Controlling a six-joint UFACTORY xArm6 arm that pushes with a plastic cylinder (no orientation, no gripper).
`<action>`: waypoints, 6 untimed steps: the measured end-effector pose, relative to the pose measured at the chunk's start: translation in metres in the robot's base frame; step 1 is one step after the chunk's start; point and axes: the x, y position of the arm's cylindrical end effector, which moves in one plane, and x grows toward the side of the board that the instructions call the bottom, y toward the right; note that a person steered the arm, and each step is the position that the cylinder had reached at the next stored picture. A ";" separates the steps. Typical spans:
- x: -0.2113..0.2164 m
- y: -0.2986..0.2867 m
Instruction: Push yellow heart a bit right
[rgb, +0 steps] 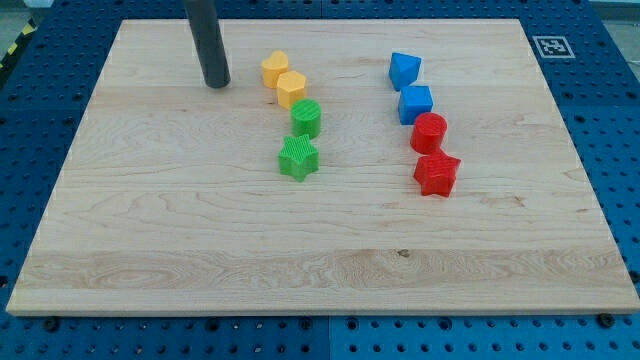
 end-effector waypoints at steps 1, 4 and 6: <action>-0.001 0.010; -0.001 0.079; -0.001 0.061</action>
